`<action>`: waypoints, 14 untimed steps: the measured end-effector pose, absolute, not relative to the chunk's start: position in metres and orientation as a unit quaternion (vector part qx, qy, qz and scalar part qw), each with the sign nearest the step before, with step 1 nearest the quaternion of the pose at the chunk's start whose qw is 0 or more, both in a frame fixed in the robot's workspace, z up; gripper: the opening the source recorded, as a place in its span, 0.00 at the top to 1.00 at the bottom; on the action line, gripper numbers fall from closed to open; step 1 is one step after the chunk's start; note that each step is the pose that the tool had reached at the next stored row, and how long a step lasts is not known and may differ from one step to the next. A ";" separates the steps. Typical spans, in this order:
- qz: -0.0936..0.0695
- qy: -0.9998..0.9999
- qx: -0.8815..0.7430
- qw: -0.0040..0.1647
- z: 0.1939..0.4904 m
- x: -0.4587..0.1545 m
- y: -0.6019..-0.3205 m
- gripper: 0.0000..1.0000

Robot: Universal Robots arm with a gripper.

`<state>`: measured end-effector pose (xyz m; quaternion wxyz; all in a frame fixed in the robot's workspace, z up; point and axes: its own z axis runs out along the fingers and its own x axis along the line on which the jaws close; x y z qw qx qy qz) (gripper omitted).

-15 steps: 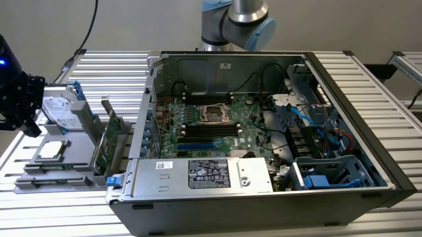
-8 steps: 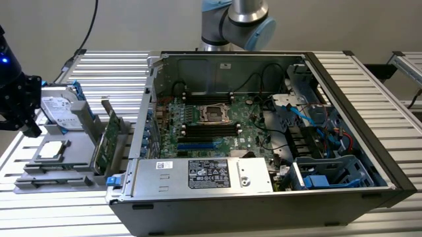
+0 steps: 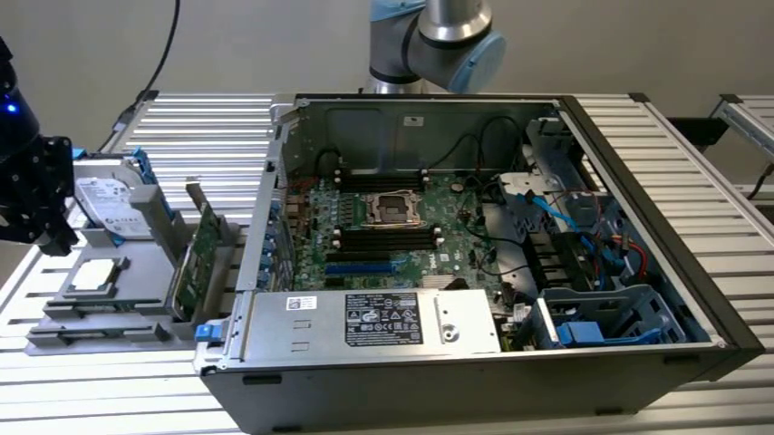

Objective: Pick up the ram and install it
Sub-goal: 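Pick up the ram and move it above insertion slot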

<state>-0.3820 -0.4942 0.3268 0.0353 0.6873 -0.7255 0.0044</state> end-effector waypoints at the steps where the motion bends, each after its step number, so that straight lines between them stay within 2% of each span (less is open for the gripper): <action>1: 0.004 -0.726 0.687 0.035 0.327 -0.382 -0.494 0.77; 2: 0.004 -0.725 0.687 0.035 0.327 -0.382 -0.494 0.77; 3: 0.005 -0.725 0.687 0.035 0.326 -0.383 -0.495 0.70; 14: 0.000 -0.720 0.693 0.036 0.307 -0.387 -0.516 0.70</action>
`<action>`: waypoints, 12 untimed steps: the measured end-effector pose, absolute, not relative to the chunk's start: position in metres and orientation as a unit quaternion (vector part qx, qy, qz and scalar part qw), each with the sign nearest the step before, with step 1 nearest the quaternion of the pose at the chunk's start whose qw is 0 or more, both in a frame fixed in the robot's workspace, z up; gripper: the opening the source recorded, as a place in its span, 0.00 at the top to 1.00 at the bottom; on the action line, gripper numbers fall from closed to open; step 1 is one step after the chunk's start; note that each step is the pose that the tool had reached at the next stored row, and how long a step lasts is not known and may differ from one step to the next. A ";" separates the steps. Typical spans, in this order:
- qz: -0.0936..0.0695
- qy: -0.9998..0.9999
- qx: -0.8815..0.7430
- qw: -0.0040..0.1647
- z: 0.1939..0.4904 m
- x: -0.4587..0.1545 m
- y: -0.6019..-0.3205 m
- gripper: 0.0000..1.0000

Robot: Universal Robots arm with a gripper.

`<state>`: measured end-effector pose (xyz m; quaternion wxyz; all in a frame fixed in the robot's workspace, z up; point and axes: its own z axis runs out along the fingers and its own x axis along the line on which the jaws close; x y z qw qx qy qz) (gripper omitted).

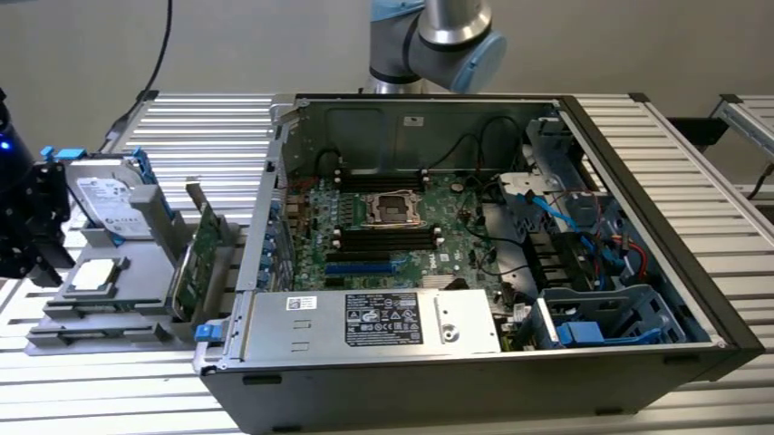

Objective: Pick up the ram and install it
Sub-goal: 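Pick up the ram and move it above insertion slot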

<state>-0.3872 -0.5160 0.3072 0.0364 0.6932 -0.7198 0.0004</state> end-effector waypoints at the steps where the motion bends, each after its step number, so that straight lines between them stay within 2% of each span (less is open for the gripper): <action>1: 0.000 -0.719 0.694 0.037 0.306 -0.387 -0.518 0.70; 12: -0.005 -0.697 0.716 0.038 0.285 -0.388 -0.527 0.70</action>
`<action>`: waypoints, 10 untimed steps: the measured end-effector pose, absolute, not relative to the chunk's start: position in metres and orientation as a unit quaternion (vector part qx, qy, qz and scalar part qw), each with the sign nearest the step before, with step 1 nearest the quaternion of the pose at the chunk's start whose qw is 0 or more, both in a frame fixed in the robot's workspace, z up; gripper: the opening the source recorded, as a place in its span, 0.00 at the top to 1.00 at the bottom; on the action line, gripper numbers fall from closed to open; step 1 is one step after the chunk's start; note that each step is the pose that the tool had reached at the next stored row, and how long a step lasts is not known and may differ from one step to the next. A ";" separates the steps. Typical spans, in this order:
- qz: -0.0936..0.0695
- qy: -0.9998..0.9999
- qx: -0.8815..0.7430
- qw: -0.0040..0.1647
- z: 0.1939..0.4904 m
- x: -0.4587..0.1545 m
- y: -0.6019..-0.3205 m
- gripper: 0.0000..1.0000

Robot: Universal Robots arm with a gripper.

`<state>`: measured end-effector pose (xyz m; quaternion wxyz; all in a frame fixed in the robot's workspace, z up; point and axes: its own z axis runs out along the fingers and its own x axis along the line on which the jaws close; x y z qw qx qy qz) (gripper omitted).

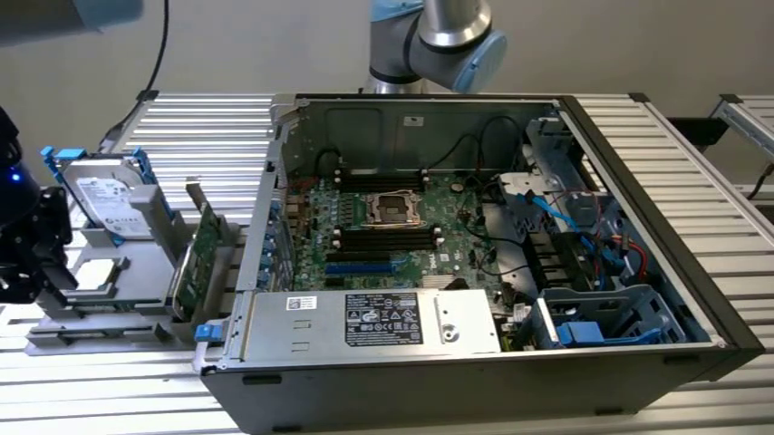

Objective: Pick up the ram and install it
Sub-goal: 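Pick up the ram and move it above insertion slot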

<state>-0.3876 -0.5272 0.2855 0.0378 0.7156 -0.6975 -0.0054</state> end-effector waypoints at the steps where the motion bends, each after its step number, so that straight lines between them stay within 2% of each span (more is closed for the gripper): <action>1: -0.005 -0.696 0.717 0.038 0.284 -0.388 -0.527 0.70; 10: -0.005 -0.690 0.722 0.038 0.267 -0.388 -0.527 0.70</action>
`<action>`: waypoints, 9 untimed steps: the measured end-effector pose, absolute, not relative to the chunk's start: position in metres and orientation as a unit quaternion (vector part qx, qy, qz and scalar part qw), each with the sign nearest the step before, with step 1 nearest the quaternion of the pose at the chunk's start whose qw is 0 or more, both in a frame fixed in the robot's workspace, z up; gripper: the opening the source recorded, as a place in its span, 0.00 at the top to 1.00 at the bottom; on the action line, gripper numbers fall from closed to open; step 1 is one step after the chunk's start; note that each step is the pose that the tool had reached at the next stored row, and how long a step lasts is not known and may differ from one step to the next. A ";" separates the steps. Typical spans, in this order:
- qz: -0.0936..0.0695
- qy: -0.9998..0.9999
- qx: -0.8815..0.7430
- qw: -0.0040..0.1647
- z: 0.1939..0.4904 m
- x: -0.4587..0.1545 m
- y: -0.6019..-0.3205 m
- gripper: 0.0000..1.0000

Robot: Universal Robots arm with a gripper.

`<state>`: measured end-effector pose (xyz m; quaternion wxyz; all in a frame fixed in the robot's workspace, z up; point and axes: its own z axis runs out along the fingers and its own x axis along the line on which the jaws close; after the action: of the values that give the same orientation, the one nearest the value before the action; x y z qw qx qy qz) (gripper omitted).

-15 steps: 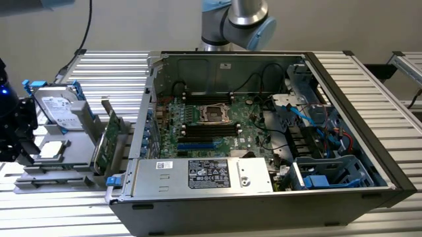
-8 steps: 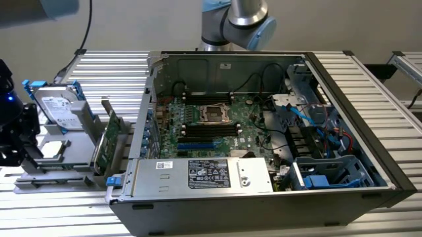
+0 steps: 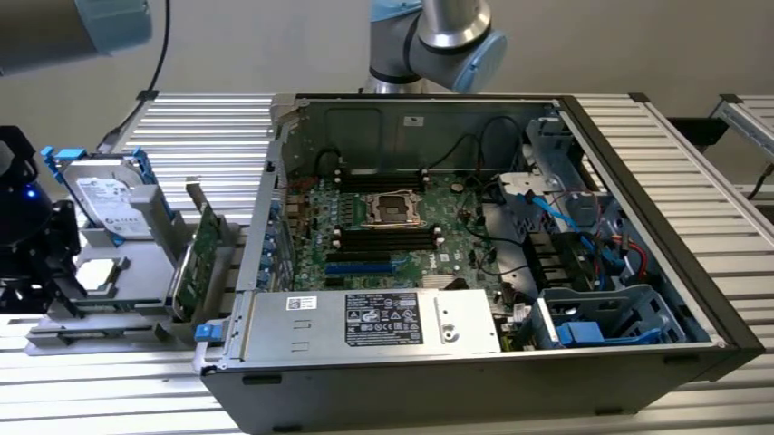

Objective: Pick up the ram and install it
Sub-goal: 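Pick up the ram and move it above insertion slot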

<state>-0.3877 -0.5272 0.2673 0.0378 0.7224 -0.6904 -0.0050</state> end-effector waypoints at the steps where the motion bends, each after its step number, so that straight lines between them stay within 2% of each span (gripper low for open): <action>1: -0.005 -0.690 0.722 0.038 0.266 -0.388 -0.527 0.70; 9: -0.005 -0.690 0.723 0.038 0.251 -0.388 -0.527 0.70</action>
<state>-0.3877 -0.5272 0.2510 0.0378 0.7232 -0.6895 -0.0050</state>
